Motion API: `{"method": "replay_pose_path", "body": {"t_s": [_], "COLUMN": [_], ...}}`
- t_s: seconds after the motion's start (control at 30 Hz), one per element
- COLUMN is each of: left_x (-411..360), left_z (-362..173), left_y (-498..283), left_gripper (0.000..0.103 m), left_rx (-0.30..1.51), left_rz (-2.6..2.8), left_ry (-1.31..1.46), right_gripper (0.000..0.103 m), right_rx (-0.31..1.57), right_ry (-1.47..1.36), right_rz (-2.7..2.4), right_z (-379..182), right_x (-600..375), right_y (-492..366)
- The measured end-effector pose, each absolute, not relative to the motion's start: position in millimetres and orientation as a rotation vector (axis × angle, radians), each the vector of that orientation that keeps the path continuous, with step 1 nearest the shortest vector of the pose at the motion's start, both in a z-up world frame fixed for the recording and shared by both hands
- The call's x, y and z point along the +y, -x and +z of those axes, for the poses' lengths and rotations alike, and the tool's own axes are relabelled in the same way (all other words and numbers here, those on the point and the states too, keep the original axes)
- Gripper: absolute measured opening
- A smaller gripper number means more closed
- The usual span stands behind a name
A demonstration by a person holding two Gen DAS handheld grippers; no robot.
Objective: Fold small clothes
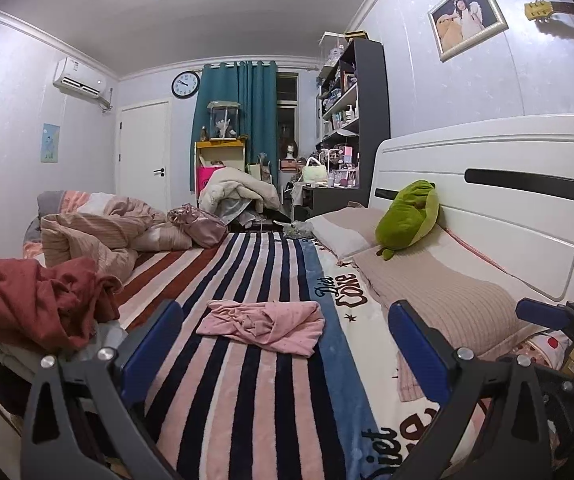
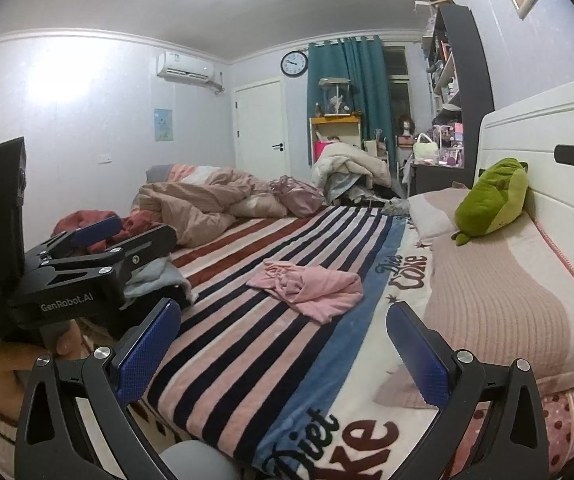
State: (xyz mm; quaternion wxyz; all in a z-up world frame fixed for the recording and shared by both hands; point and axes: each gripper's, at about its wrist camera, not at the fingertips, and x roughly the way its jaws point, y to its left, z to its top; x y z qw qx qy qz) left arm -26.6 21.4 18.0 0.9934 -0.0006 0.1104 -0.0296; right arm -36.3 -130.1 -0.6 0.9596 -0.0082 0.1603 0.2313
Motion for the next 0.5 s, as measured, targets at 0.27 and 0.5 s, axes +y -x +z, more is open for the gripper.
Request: {"method": "replay_pose_path", "body": {"t_s": [0.27,0.5], "left_x": [25.1,27.6], "left_z": [19.6,19.8], "left_y": [29.4,28.5], "left_gripper": [0.102,0.102], "left_rx": [0.210,0.209], "left_rz": [-0.046,-0.037], "left_ry": [0.002,0.002], "right_gripper": [0.103,0.103], "right_rx": [0.322,0.320], "right_ry": [0.011,0.012], "right_rz": [0.471,0.467], "right_z": [-0.9,-0.1], "right_x": [-133.5,-132.7], "right_y": [36.8,38.1]}}
